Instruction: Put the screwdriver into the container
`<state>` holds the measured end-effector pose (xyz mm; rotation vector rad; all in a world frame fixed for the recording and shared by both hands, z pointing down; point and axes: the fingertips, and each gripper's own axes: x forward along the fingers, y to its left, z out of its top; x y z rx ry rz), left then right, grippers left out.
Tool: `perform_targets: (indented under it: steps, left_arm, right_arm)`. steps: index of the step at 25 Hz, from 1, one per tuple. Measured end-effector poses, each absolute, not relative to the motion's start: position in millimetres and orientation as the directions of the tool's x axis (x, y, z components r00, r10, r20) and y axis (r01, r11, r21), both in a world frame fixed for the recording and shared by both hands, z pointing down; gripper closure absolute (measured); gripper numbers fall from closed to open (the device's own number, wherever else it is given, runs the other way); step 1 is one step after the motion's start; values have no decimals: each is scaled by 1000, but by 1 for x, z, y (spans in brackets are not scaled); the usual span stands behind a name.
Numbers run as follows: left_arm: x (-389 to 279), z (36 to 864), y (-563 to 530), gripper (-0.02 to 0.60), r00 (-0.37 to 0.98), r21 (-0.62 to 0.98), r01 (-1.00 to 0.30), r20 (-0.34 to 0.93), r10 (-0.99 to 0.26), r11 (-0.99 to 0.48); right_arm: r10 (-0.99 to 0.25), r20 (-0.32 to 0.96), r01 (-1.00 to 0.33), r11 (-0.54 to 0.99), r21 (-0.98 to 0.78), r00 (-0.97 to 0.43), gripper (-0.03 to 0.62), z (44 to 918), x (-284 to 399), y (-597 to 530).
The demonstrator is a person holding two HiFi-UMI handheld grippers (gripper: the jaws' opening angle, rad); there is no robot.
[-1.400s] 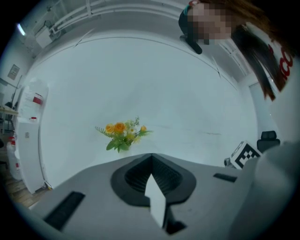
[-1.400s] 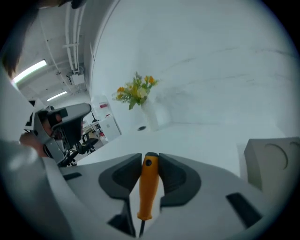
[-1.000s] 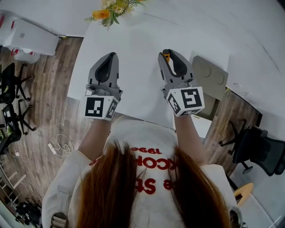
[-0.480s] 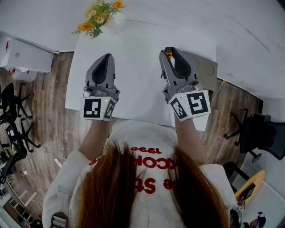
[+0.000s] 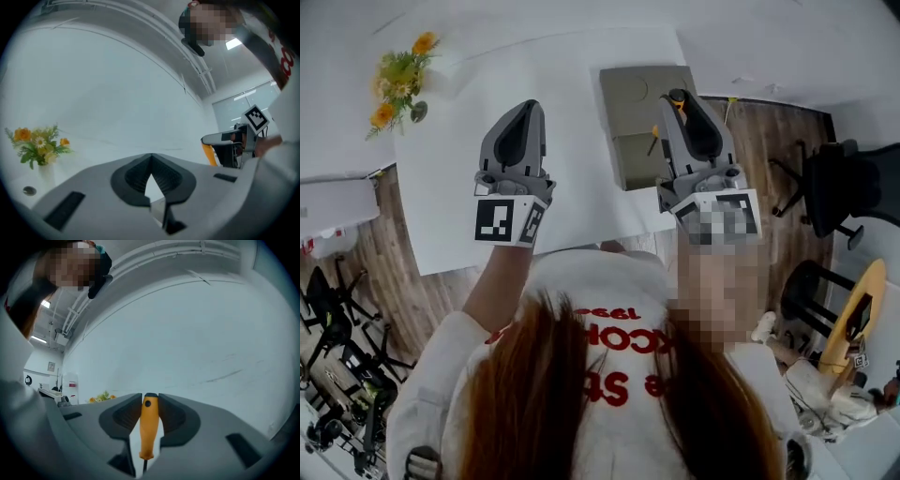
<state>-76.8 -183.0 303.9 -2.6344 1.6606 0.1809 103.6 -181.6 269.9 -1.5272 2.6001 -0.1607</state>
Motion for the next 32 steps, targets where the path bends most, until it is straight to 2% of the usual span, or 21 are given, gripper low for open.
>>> perform_targets:
  steps: [4, 8, 14, 20, 25, 32]
  left_arm:
    - [-48, 311, -184, 581, 487, 47, -869, -98, -868, -493]
    - [-33, 318, -181, 581, 509, 49, -857, -77, -857, -513]
    - [-27, 334, -172, 581, 502, 57, -863, -30, -864, -503]
    - [-34, 353, -169, 581, 477, 71, -877, 29, -878, -474]
    - [-37, 360, -169, 581, 466, 69, -884, 53, -883, -463]
    - [-45, 369, -166, 581, 449, 73, -893, 80, -890, -444]
  right_arm:
    - [-903, -39, -890, 429, -156, -429, 484, 277, 134, -173]
    - [-879, 29, -878, 473, -68, -476, 484, 304, 137, -171]
    - [-800, 315, -809, 571, 138, -511, 484, 398, 133, -175]
    - [-653, 594, -633, 718, 290, -469, 484, 485, 126, -169]
    - [-520, 729, -510, 817, 271, -445, 484, 534, 118, -161]
    - [-393, 831, -487, 856, 175, -393, 482, 576, 122, -152]
